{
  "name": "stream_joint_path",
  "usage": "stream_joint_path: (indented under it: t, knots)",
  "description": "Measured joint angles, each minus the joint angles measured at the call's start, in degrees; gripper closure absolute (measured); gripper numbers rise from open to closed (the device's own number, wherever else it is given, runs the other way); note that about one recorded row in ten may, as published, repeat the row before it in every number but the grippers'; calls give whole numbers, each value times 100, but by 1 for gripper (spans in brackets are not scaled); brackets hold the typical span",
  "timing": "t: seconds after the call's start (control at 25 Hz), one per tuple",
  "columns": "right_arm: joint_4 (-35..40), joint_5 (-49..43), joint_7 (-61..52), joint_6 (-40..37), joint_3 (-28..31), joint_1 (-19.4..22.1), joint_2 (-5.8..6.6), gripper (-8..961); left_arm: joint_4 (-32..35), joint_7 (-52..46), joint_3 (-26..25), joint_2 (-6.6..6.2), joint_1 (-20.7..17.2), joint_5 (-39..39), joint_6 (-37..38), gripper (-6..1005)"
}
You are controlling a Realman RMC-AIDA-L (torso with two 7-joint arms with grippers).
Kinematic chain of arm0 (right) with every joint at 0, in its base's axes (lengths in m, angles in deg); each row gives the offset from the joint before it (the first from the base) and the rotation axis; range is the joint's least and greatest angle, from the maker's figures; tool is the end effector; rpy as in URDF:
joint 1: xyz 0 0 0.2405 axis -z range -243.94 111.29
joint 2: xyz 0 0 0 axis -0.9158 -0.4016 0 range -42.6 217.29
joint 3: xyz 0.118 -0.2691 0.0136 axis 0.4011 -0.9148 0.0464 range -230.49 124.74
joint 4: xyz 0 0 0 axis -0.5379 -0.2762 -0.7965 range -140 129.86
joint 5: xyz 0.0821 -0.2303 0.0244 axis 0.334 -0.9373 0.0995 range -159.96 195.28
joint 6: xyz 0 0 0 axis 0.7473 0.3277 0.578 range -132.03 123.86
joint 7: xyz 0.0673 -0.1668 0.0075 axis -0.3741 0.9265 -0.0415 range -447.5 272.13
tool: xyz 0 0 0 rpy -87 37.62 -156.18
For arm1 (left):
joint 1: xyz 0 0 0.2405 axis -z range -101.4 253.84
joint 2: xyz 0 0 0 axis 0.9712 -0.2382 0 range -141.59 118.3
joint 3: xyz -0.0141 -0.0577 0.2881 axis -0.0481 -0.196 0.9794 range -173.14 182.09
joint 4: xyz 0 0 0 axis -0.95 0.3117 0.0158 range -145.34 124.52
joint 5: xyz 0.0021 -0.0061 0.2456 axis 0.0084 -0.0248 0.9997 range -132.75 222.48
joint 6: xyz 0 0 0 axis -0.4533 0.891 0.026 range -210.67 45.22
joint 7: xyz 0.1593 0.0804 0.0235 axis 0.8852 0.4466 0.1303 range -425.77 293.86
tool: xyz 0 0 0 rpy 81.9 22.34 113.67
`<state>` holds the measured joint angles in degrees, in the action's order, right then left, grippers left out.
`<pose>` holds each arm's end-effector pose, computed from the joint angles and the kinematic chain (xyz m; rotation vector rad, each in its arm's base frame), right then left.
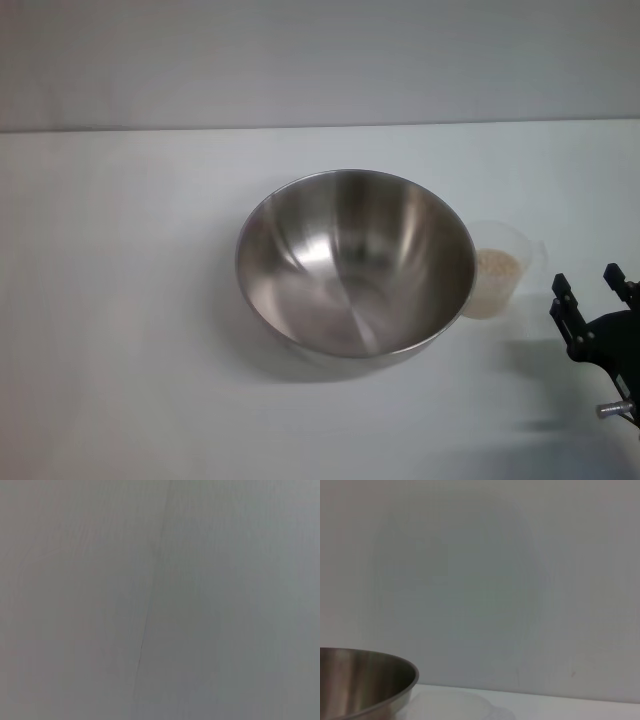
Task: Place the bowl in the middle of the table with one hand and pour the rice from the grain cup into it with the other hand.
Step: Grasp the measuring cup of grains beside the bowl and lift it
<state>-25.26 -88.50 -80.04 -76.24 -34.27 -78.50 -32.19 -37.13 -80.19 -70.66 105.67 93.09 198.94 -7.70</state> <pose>0.3908 0.2924 -0.1124 -1.6489 0.5561 0.5729 -0.3323 0.3949 0.0214 -1.3632 -0.3829 -1.0569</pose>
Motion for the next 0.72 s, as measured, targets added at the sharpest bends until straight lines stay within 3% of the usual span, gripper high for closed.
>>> stream_joint_path:
  t: [0.72]
  knots:
    - [64,-2,0,135,-42,-168,18,355,-28,0,0,47,-37,0,92,186]
